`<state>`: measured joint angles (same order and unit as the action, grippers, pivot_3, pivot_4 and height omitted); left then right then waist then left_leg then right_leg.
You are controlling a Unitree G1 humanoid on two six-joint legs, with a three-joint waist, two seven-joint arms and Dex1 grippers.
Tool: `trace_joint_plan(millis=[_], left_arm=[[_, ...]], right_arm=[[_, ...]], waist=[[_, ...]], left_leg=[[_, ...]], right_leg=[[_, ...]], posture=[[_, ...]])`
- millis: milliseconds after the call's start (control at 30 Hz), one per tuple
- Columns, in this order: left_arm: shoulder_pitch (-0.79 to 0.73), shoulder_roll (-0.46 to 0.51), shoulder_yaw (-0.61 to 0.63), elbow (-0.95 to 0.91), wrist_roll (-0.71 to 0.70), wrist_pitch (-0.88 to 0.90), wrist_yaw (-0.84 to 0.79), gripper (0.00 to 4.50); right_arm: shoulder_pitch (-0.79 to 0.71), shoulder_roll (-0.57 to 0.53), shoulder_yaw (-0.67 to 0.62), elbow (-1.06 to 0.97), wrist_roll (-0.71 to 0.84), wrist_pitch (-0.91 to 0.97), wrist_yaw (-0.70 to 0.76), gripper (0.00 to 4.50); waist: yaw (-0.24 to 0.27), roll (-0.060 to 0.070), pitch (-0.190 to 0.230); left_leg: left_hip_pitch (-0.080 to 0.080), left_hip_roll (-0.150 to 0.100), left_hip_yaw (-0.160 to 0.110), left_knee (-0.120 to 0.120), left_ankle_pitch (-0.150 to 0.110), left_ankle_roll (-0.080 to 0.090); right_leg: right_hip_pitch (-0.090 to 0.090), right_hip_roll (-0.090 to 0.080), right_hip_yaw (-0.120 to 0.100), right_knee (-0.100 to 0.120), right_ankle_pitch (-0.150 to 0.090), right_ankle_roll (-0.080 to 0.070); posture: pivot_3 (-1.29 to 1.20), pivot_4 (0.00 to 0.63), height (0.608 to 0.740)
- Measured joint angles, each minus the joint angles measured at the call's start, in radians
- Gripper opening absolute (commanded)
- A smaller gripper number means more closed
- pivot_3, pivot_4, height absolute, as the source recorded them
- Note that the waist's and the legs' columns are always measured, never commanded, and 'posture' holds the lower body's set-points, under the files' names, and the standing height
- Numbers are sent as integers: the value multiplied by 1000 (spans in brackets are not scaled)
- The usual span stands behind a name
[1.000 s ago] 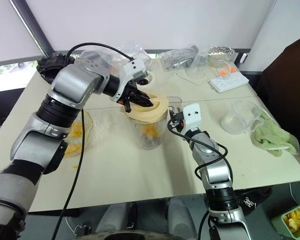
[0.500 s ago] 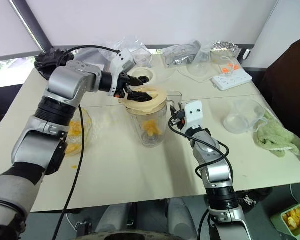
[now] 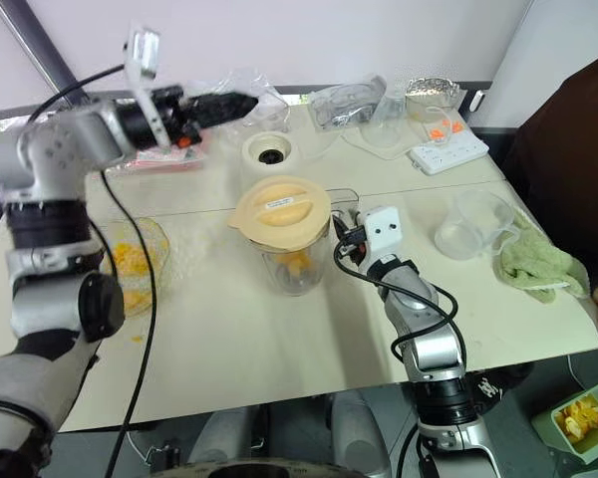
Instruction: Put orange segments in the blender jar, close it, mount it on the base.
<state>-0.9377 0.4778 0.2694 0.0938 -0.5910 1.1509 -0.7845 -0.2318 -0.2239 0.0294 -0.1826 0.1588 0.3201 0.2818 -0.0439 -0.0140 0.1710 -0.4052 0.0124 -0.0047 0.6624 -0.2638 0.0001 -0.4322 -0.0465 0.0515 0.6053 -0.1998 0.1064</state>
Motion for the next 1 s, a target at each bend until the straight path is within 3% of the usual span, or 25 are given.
trace_joint_plan(millis=[167,400,533,767,1000], left_arm=[[328,78,6,-266,-37,-83,-15,4476],[544,17,15,-363,10,-279,93,4476],[634,-35,-32,-452,11,-295,149,4476],[714,-53,-81,-533,20,-364,201,4476],[737,-77,-120,-539,51,-435,263,4476]], right_arm=[[-47,-19,-78,-16,18,95,-40,940],[-220,-85,-171,-45,52,197,-58,940],[-414,-164,-226,-22,66,269,-68,940],[-784,-205,-223,237,51,302,-78,940],[-1007,-90,-148,609,12,180,-77,940]], waist=[[7,-2,3],[8,-2,9],[8,-2,12],[-2,-1,14],[-2,0,15]], left_leg=[[-2,0,1,1,2,-3],[-3,-2,3,1,4,-7],[-4,-2,5,1,4,-7],[-3,0,6,0,4,-7],[-4,0,7,0,4,-7]], right_leg=[[-6,-3,1,6,-2,-4],[-6,-2,1,6,-1,-5],[-8,-2,1,7,-1,-5],[-10,1,1,9,-1,-6],[-10,1,2,8,0,-5]], posture=[[0,150,740],[0,150,740],[0,150,740],[0,150,740],[0,150,740]])
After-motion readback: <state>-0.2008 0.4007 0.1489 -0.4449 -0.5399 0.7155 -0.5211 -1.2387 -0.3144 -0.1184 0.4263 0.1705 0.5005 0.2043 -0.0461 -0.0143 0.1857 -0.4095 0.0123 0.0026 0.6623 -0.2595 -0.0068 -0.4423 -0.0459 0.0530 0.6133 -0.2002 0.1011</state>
